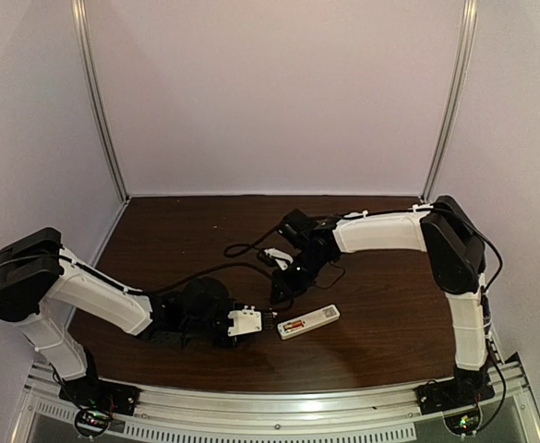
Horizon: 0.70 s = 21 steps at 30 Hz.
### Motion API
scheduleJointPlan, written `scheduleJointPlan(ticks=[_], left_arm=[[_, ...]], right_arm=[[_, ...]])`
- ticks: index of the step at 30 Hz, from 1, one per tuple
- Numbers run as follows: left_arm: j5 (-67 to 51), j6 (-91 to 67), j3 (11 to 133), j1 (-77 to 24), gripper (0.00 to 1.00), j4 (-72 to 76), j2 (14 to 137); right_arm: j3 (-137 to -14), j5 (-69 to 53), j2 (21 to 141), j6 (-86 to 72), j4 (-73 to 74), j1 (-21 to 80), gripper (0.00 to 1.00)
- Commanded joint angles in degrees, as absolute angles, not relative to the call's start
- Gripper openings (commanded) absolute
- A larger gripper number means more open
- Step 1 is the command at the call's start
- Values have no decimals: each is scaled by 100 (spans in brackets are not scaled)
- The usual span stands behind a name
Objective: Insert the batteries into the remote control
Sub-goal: Adjust the battery cover at the center of the board.
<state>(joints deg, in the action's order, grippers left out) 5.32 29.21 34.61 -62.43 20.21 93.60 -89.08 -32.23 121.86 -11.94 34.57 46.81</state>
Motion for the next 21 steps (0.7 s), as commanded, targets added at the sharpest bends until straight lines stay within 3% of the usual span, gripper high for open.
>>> scheduleJointPlan(ticks=[1,21], left_arm=[[465,2748,3252,-6209,37,2400,9159],[290,3127,3350,-6231,36,2405,9550]], right_arm=[[-9188,-2431,12391,-1022,3931,4902,13],[-9425,-1922,12677,-988,4105,5057,8]])
